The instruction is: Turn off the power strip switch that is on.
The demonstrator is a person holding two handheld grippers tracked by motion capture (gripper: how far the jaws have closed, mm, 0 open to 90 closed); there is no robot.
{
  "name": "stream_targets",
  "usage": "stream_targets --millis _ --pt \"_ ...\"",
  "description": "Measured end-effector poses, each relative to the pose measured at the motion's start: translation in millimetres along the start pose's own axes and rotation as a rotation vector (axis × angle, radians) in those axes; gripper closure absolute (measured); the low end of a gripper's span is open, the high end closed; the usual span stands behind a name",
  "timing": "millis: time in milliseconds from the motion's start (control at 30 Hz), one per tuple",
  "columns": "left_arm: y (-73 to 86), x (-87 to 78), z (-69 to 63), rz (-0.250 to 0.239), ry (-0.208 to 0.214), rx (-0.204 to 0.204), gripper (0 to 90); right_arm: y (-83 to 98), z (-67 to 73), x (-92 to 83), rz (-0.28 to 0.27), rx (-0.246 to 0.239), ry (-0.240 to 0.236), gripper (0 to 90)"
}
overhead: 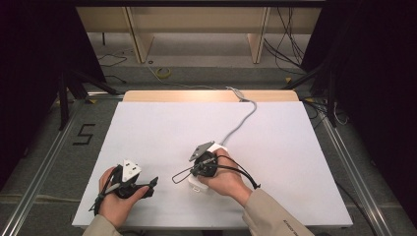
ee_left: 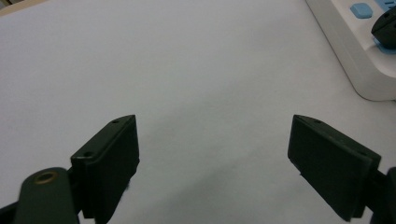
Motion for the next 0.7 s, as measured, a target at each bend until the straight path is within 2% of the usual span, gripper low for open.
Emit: stream_targets --millis 333,467,700 --pt "0.0 -0.1 0.2 -0.001 0.000 0.001 16.0 -1.0 -0.8 0.3 0.007 -0.001 -0.005 90.0" --pt "0.1 -0.1 0.5 -0.001 0.000 0.000 16.0 -1.3 -3.5 -0.7 0.017 -0.004 0.016 90.0" --pt "-0.3 -0.3 -0.6 0.002 0.000 0.003 16.1 -0.7 -3.2 -0.6 0.014 0.001 0.018 90.0"
Point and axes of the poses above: each handheld gripper's, and its own axes: x roughly forward along the jaws, y roughly out of its underside, z roughly to its left, the point moved 4 cm from there along x, roughly forward along the jaws, and after that the axes turned 6 degrees about y, right-handed, at the moved point
